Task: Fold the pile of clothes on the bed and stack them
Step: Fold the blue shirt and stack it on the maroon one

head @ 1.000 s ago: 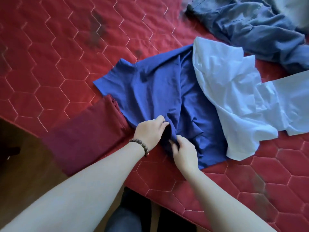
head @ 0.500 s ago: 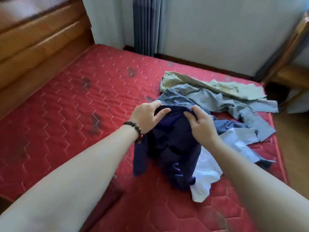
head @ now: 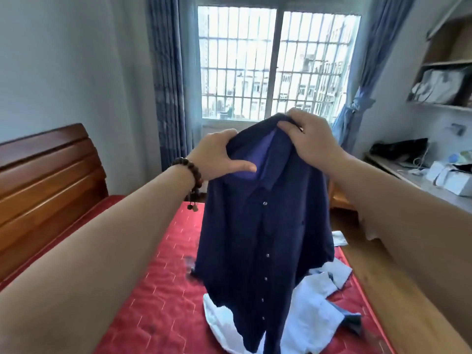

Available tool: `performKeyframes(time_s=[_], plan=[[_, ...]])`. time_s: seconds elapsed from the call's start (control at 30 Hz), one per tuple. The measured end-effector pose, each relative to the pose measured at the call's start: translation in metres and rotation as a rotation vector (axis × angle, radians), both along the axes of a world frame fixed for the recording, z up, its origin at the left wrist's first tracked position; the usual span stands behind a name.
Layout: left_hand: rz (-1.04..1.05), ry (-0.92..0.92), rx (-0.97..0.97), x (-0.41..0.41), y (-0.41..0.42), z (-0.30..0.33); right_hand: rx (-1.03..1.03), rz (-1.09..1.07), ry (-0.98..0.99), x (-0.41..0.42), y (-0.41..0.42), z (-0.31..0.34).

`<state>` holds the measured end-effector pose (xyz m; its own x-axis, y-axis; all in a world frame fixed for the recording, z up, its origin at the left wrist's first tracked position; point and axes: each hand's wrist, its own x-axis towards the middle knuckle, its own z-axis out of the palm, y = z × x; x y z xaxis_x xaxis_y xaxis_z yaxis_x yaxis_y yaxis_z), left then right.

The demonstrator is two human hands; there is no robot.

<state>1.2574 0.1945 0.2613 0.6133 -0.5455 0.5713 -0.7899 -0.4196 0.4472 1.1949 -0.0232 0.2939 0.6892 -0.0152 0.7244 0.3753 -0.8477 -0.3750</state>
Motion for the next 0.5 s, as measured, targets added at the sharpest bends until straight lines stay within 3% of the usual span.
performKeyframes(time_s=[0.07,0.23,0.4,0.5], plan=[[-0.046,0.068,0.024,-0.001,-0.006,0.012,0.007,-0.018,-0.048,-0.005,-0.009,0.013],[-0.05,0.413,-0.226,-0.006,-0.013,0.012,0.046,-0.067,-0.035,-0.009,-0.032,0.026],[-0.154,0.552,-0.191,0.004,-0.002,0.017,0.061,-0.096,0.024,-0.009,-0.05,0.037],[-0.187,0.524,-0.214,0.012,0.002,0.03,0.04,-0.07,0.102,-0.017,-0.058,0.051]])
